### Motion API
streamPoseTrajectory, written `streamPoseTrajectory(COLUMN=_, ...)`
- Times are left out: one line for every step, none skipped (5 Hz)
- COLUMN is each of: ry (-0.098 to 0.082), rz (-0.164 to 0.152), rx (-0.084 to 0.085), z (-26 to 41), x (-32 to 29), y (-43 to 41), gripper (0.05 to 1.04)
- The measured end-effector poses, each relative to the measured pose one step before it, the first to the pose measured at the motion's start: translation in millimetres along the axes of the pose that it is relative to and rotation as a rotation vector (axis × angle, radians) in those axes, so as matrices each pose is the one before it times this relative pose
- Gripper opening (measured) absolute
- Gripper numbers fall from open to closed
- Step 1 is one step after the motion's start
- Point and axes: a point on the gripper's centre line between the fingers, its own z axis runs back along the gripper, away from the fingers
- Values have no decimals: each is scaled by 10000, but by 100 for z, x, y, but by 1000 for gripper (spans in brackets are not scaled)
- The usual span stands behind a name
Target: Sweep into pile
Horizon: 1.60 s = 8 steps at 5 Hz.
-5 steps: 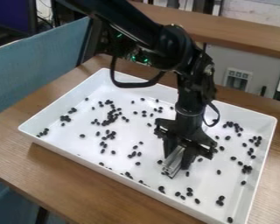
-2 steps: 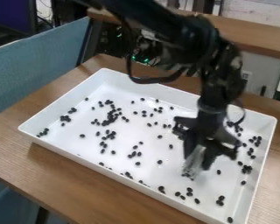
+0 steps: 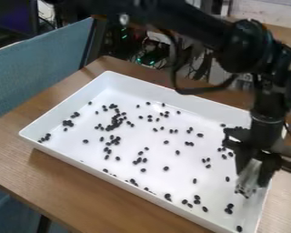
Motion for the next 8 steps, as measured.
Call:
streamPoseTrajectory(ry=2, rz=145, rx=-72, z=-87, x=16, y=9, gripper=395)
streamPoseTrajectory(ry=-73, rz=526, rx=26, z=-533, x=46, y=1278, gripper=395)
streamPoseTrajectory(ry=-253, rz=301, rx=-40, z=-1204, x=-396, y=773, gripper=395)
streamPoseTrajectory(ry=-427, rz=108, rx=-359, z=-464, x=205, y=-62, gripper=395)
streamPoseTrajectory(ry=-236, rz=-357, rx=123, z=601, x=895, y=-358, gripper=395)
streamPoseTrajectory(ry=442, rz=-121, rx=219, z=-689, x=-569, y=-529, gripper=395)
streamPoseTrajectory(ry=486, rz=506, rx=372, z=-353, x=525, y=452, gripper=395)
streamPoseTrajectory(ry=305, rz=585, rx=70, z=-309, x=826, y=1458, gripper=395)
